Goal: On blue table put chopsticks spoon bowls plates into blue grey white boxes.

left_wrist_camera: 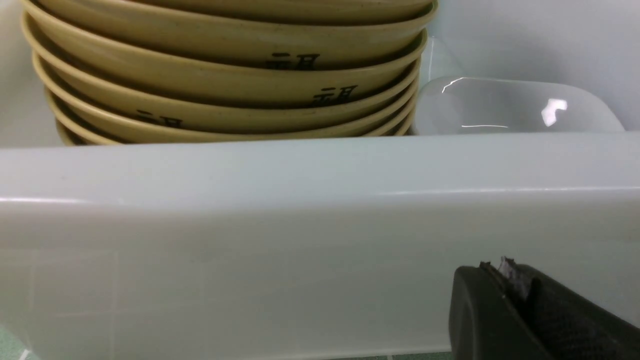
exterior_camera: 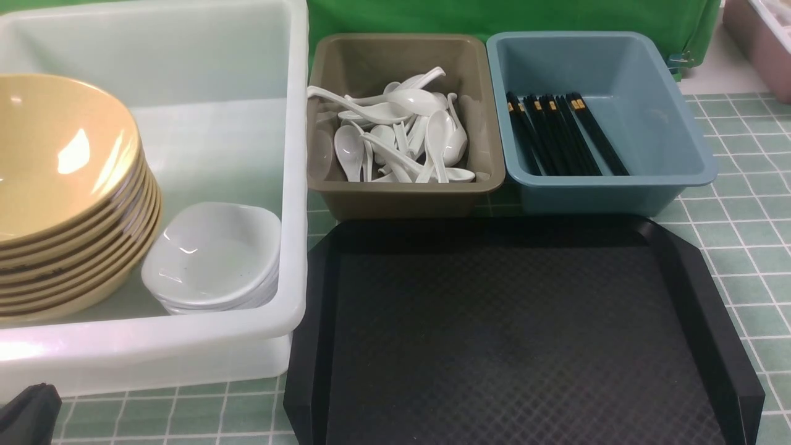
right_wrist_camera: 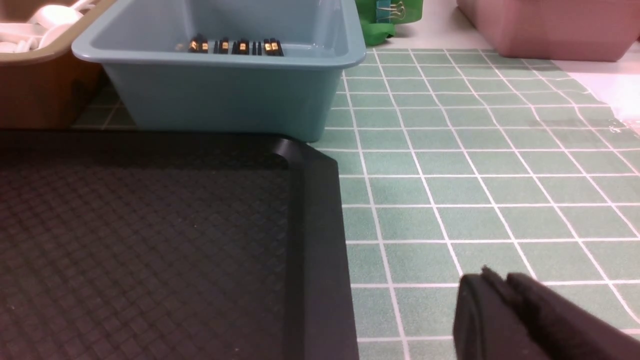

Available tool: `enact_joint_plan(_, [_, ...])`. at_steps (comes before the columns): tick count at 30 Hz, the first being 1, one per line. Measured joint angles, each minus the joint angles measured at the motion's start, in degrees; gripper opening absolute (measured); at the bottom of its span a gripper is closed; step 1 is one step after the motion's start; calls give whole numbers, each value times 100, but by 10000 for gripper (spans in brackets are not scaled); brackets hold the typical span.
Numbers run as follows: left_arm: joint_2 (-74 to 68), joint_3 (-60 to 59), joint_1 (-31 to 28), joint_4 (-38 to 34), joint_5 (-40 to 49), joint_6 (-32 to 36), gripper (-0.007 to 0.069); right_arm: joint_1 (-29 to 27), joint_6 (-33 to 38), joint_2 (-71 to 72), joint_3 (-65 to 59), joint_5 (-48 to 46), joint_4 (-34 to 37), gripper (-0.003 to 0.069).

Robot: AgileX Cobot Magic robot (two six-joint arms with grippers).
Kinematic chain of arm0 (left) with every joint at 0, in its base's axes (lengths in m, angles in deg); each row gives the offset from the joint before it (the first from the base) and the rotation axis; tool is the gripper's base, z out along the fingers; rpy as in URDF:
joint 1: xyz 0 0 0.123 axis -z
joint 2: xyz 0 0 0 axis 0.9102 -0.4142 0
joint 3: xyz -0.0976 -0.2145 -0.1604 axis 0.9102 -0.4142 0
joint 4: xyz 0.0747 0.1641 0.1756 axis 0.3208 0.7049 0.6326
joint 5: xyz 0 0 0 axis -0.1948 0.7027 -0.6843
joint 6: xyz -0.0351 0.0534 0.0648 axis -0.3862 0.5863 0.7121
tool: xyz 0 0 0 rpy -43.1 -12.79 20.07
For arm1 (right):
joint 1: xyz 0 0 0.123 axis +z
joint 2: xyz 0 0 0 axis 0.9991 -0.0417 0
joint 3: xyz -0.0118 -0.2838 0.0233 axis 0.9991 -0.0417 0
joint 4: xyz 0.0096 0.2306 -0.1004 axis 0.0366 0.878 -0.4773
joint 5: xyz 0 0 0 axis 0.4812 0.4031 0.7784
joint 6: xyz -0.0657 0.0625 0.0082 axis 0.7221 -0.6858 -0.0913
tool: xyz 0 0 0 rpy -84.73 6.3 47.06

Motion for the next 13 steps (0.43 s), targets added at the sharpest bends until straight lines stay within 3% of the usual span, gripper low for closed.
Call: enact_joint_plan(13, [0, 0, 0, 0, 1, 0, -11, 0, 0, 0, 5, -2, 0, 101])
